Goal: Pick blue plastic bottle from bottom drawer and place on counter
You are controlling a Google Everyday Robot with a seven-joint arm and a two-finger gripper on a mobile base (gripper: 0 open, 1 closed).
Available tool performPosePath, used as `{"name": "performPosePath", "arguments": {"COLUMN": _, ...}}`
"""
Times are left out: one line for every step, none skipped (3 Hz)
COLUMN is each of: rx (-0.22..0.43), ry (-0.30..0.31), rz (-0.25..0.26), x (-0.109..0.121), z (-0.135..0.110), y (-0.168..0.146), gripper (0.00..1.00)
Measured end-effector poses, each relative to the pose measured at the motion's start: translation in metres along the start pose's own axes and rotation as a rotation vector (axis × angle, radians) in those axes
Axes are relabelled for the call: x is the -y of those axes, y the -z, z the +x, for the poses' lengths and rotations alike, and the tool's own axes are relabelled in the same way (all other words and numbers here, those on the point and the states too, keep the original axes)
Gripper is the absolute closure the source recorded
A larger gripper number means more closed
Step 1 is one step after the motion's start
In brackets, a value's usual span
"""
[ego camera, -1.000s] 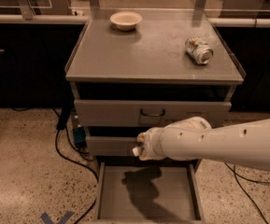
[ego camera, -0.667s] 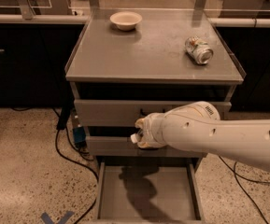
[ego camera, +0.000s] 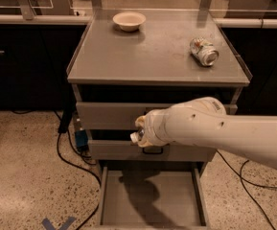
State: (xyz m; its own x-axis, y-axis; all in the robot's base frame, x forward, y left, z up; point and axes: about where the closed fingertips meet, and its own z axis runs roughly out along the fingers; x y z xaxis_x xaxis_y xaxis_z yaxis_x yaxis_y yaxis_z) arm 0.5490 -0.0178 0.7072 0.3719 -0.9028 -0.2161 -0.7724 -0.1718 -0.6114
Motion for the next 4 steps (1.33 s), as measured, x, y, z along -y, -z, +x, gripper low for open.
{"name": "performPosePath", "arguments": {"rx": 0.064, "ry": 0.043, "rz": 0.045, "x": 0.066, "z": -0.021, "y": 0.053, "gripper": 1.0}}
{"name": "performPosePath", "arguments": {"rx": 0.095, "ry": 0.079, "rz": 0.07, "x": 0.108, "z": -0.027, "y": 0.086, "gripper": 1.0}}
{"name": "performPosePath", "arguments": {"rx": 0.113, "ry": 0.108, "rz": 0.076, "x": 0.137, "z": -0.031, "y": 0.102, "gripper": 1.0}}
{"name": "performPosePath", "arguments": {"rx": 0.126, "ry": 0.15, "rz": 0.069, "x": 0.165, "z": -0.036, "y": 0.101, "gripper": 1.0}}
